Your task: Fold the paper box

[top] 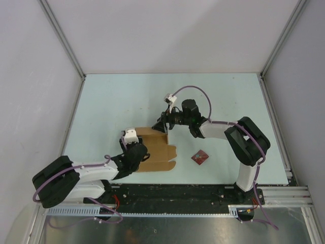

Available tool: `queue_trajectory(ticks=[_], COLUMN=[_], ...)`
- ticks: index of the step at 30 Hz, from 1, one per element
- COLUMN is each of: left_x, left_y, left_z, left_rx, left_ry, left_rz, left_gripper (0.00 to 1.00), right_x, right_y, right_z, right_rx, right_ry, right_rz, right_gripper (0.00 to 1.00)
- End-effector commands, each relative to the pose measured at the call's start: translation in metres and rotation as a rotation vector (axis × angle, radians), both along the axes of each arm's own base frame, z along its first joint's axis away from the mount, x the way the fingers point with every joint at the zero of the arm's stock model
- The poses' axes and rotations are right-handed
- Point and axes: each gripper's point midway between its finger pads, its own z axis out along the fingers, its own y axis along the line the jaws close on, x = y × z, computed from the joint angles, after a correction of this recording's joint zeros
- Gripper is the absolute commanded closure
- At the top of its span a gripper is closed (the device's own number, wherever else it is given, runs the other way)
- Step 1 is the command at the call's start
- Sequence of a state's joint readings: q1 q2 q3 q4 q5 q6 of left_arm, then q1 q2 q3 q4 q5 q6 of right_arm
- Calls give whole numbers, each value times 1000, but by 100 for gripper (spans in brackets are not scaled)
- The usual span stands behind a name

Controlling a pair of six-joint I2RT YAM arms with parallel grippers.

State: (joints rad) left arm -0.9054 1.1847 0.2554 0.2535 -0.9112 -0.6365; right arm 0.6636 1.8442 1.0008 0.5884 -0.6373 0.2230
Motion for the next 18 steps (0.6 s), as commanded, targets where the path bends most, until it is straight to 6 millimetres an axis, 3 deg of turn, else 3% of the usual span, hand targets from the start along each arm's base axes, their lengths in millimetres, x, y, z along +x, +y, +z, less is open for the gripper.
queue_trajectory(ticks=[1,7,18], left_x=[12,19,24], left_y=[-12,-15,-17], left_z=[16,17,-4], left_rx=[-54,-55,-49], left_ry=[-74,-106,-77], left_rz=[-12,-21,-6], left_gripper=[38,40,40], right_x=[9,8,8], right_y=[8,10,12], right_z=[10,7,1], right_rx=[24,31,18], right_ry=[-40,-30,-22], right_rz=[19,35,49], right_gripper=[28,30,32])
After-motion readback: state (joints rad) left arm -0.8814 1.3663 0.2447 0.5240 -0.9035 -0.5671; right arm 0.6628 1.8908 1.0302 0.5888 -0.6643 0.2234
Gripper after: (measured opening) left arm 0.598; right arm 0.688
